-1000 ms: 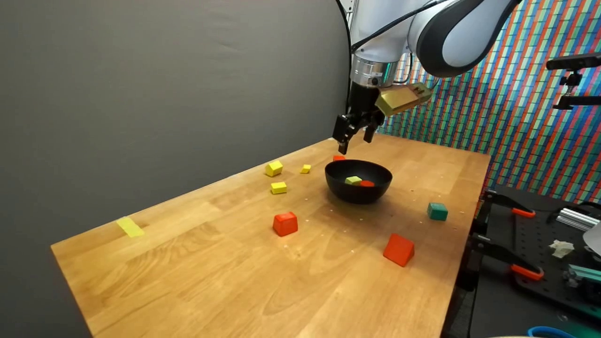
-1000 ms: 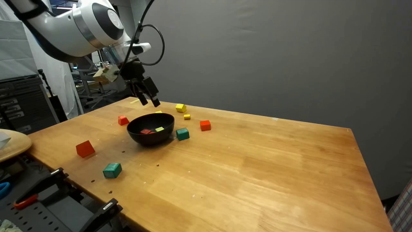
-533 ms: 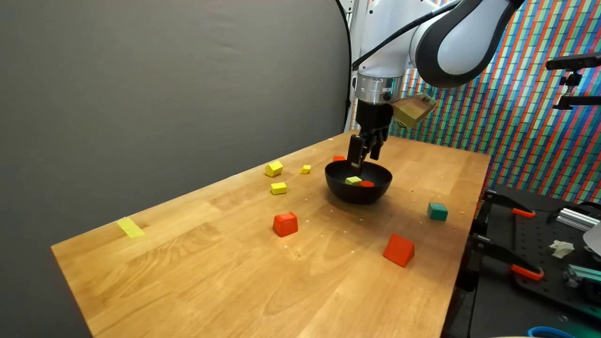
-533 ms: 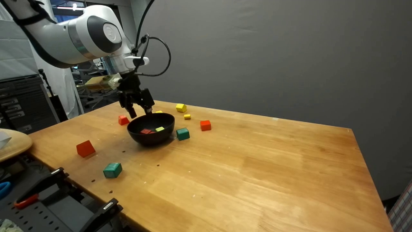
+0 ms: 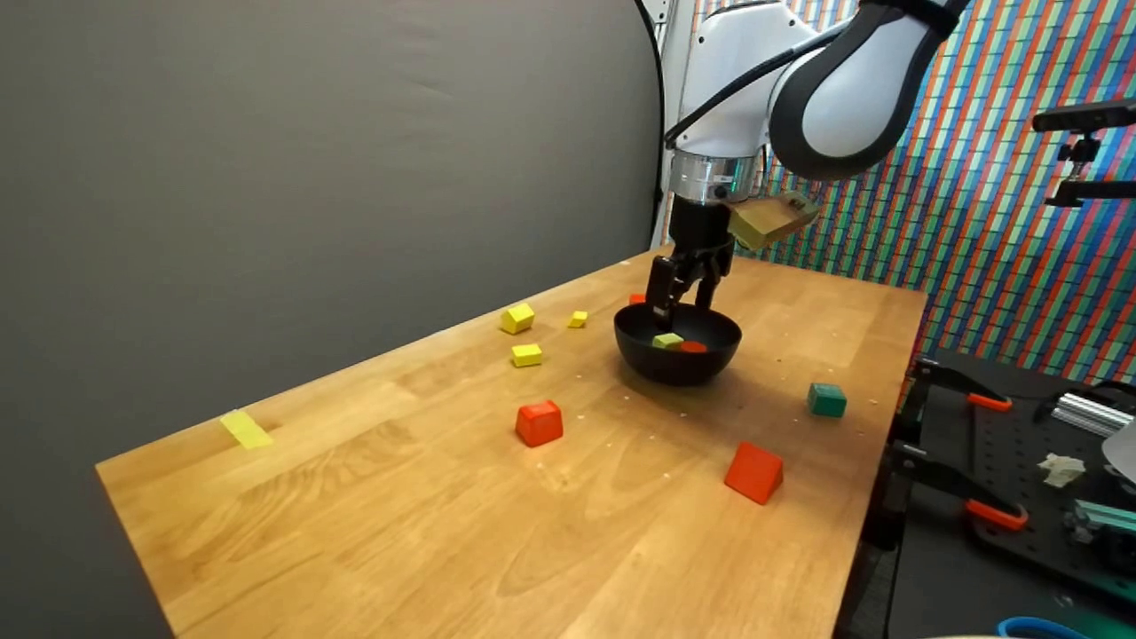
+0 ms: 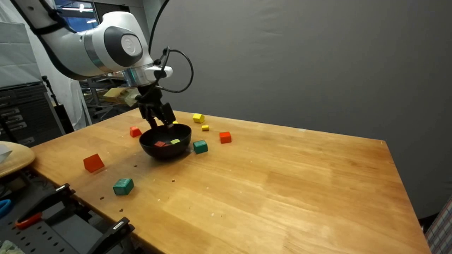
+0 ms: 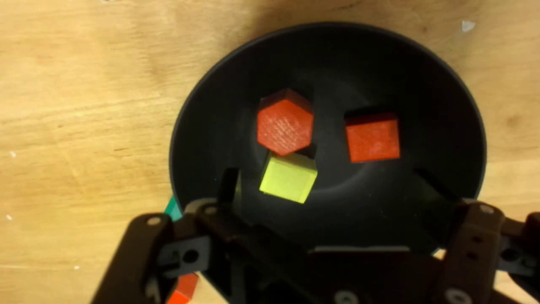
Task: Take the blocks out of the gift disappointed
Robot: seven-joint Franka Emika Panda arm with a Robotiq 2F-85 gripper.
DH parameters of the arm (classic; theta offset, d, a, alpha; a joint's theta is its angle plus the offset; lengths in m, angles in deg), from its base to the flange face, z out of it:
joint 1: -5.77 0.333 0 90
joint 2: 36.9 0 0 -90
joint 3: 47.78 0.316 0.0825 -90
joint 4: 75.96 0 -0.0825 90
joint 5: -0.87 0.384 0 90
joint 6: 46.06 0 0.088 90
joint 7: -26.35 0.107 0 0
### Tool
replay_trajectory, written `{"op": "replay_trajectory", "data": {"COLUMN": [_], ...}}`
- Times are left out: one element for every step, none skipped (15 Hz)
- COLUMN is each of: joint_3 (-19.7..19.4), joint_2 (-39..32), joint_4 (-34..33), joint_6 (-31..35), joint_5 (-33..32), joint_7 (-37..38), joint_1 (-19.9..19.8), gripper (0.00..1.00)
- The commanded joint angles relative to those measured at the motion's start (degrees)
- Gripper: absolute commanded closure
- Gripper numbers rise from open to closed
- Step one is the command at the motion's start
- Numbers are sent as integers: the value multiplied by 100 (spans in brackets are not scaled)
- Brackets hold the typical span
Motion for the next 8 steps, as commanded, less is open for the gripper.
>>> {"op": "replay_trajectory", "data": {"joint_3": [193, 250, 283, 238, 178, 93, -34, -69], "joint_2": [-360, -444, -499, -555, -600, -645, -689, -721], "joint_4": [-188, -214, -240, -261, -278, -298, -323, -346], "joint_6": [527, 597, 654, 700, 708, 735, 743, 744], "joint_5": [952, 1234, 1454, 1564, 1632, 1640, 1574, 1573], "joint_7": [-237, -314, -367, -358, -337, -286, -206, -211], "joint_1": [-312, -369, -397, -364, -314, -239, -130, -110], "gripper": [0, 0, 0, 0, 0, 0, 0, 1]}}
